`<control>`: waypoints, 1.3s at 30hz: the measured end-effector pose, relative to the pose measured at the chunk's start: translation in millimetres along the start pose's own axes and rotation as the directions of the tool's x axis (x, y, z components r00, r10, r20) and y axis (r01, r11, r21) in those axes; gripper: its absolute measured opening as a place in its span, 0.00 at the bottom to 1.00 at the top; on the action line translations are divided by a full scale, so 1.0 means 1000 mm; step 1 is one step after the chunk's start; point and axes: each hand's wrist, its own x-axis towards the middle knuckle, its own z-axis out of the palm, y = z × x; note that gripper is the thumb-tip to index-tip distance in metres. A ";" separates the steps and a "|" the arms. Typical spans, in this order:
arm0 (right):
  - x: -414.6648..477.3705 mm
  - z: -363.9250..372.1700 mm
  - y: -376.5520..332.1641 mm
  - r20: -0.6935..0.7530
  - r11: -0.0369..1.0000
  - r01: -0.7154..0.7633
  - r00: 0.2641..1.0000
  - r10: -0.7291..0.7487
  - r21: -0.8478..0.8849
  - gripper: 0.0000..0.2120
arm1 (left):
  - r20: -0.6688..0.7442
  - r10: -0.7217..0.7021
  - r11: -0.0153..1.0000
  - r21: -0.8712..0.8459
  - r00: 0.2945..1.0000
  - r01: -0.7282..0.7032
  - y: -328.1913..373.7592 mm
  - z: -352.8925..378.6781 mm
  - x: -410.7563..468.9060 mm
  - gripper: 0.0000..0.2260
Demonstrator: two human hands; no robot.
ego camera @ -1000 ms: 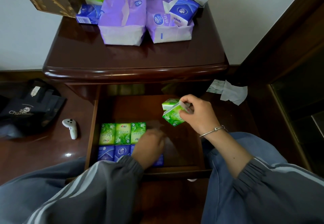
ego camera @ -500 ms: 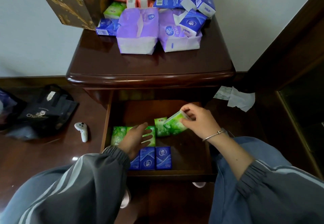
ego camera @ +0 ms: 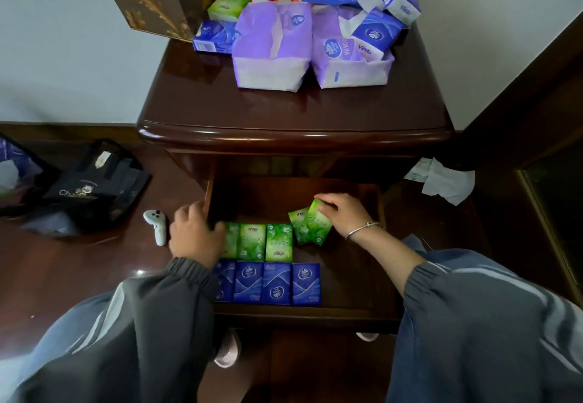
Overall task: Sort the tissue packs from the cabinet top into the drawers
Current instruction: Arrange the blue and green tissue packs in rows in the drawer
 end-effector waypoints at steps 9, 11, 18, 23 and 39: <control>0.045 0.039 0.028 0.142 0.997 -0.033 0.989 0.043 -0.071 0.15 | 0.193 -0.085 0.989 -0.105 0.977 0.107 -0.024 0.015 0.007 0.15; 0.048 0.043 0.030 0.150 0.997 -0.031 0.988 0.042 -0.077 0.16 | 0.211 -0.086 0.990 -0.089 0.974 0.107 -0.024 0.016 0.008 0.17; 0.059 0.038 0.030 0.288 0.989 -0.028 0.955 0.069 -0.145 0.15 | 0.198 -0.100 0.981 -0.143 0.975 0.130 -0.023 0.019 0.008 0.17; 0.045 0.030 0.039 0.300 0.980 0.017 0.953 0.045 -0.201 0.12 | 0.205 -0.114 0.976 -0.161 0.972 0.148 -0.019 0.018 0.007 0.20; 0.010 0.058 0.031 0.036 0.995 -0.077 0.996 0.079 -0.061 0.15 | 0.168 -0.121 0.971 -0.185 0.978 0.151 -0.017 0.020 0.004 0.21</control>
